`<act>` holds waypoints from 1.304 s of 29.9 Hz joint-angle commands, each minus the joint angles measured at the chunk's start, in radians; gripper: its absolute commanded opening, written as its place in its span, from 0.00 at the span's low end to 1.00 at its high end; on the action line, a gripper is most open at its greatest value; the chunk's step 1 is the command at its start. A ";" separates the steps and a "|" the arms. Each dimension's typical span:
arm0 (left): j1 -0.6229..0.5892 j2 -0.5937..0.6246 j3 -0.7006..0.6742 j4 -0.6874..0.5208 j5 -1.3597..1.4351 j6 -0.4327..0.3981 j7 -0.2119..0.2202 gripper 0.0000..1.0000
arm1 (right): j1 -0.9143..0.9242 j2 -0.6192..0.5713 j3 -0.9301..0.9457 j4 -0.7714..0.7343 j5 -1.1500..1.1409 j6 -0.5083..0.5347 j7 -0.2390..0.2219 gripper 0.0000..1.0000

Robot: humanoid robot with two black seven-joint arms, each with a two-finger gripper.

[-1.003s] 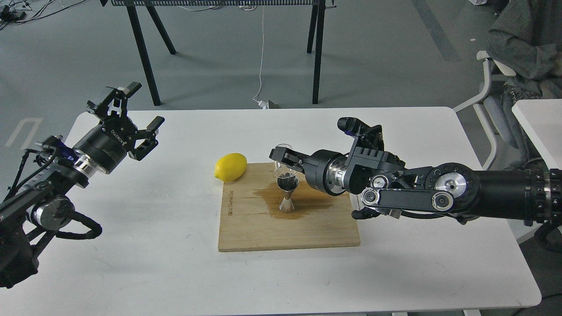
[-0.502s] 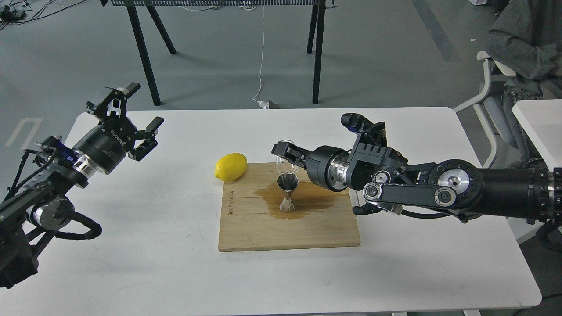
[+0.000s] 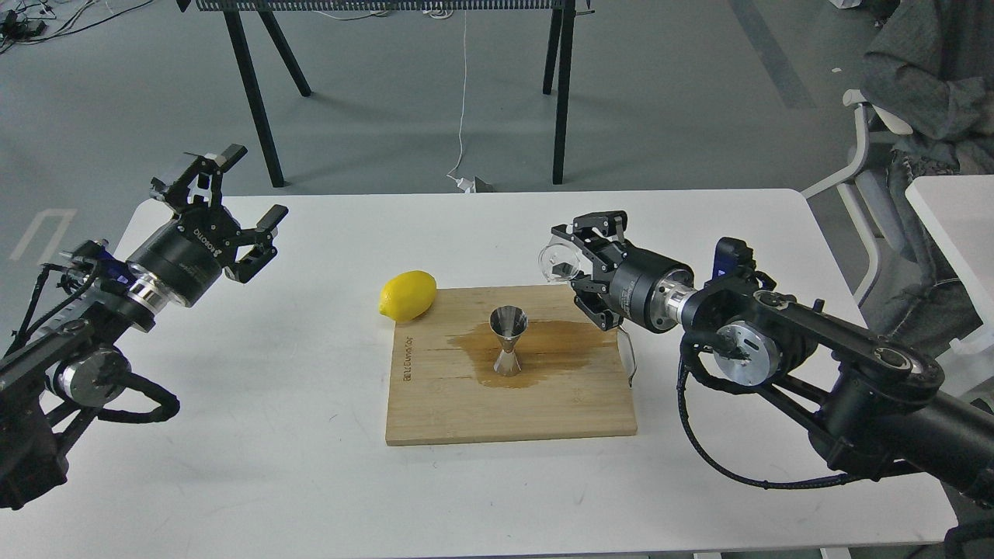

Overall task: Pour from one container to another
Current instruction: 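Carry the clear cup back and set it down near the right gripper's start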

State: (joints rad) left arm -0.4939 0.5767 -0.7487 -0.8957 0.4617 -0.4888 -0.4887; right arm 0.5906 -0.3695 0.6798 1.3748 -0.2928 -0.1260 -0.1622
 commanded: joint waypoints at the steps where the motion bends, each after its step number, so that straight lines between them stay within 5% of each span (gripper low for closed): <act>1: 0.000 0.000 0.000 0.000 0.000 0.000 0.000 0.99 | -0.136 0.006 0.193 0.000 0.052 0.051 0.000 0.41; 14: 0.000 -0.002 0.002 0.000 0.000 0.000 0.000 0.99 | -0.514 0.043 0.632 -0.034 0.329 0.218 0.015 0.41; 22: 0.002 -0.002 0.002 0.000 0.000 0.000 0.000 0.99 | -0.543 0.050 0.655 -0.259 0.607 0.328 0.010 0.41; 39: 0.012 -0.002 0.003 0.000 0.000 0.000 0.000 0.99 | -0.463 0.146 0.650 -0.471 0.676 0.260 0.001 0.46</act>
State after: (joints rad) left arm -0.4826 0.5752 -0.7464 -0.8959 0.4617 -0.4887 -0.4887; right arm 0.1149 -0.2323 1.3334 0.9081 0.3833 0.1541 -0.1611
